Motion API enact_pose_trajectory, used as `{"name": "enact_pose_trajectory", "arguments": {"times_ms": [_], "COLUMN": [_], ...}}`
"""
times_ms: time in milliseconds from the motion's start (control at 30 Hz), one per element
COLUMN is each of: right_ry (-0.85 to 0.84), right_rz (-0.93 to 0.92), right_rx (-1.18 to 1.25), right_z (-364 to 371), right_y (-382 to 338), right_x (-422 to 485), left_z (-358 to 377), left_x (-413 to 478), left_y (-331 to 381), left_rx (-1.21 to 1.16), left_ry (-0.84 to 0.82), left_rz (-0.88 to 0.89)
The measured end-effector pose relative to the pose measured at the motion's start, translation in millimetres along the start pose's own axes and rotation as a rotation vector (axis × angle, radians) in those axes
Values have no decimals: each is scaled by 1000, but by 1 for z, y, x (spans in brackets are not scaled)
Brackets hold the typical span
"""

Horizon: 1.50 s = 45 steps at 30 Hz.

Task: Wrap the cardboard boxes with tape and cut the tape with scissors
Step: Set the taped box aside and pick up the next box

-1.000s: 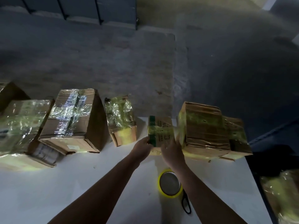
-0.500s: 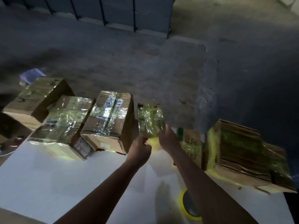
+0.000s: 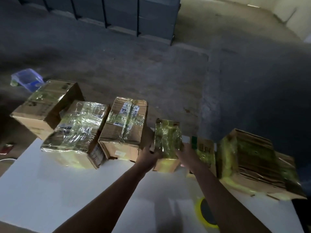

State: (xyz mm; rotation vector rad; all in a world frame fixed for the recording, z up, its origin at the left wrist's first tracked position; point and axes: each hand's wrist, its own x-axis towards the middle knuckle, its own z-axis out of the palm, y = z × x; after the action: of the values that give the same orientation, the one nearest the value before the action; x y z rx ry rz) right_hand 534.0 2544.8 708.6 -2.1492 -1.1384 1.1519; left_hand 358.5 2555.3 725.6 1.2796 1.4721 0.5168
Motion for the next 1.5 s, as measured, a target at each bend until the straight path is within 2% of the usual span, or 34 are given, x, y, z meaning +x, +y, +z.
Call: {"name": "enact_pose_trajectory", "arguments": {"times_ms": [67,233,467,567,733,800,900,1000,1133,1233,1300,1400,1500], "right_ry": [8,47,98,42,-76,-97,-86,-79,29,30,77,119,140], "right_rz": [38,123,111,112,188,212,199,156,91,69,-21,-130,-238], "right_rx": [-15,-115,-239,-184,-296,-291,-282,-348,-339,-241,-236,-249,-116], "right_z": [4,15,29,27,13,6,-4,-8,-4,-1,-1,4,11], "right_y": [4,13,37,46,67,74,80,85,95,99,100,93,84], "right_x": [-11,-49,-106,-128,-152,-158,-162,-165,-168,-170,-170,-174,-175], "left_z": [-2,-6,-5,-4,13,23,35,44,56,61,63,61,48], "left_x": [-3,-15,-41,-57,-91,-102,-111,-120,-139,-151,-158,-161,-158], "left_y": [-8,-33,-60,-65,-80,-84,-83,-75,-63,-60,-62,-63,-63], "left_rx": [44,174,290,341,428,400,350,338,439,563,683,731,800], "left_ry": [-32,-273,-412,-479,-536,-513,-369,-297,-99,11,39,34,63], "left_rz": [12,-13,-36,-11,-40,-74,-68,-54,149,247,269,222,220]}}
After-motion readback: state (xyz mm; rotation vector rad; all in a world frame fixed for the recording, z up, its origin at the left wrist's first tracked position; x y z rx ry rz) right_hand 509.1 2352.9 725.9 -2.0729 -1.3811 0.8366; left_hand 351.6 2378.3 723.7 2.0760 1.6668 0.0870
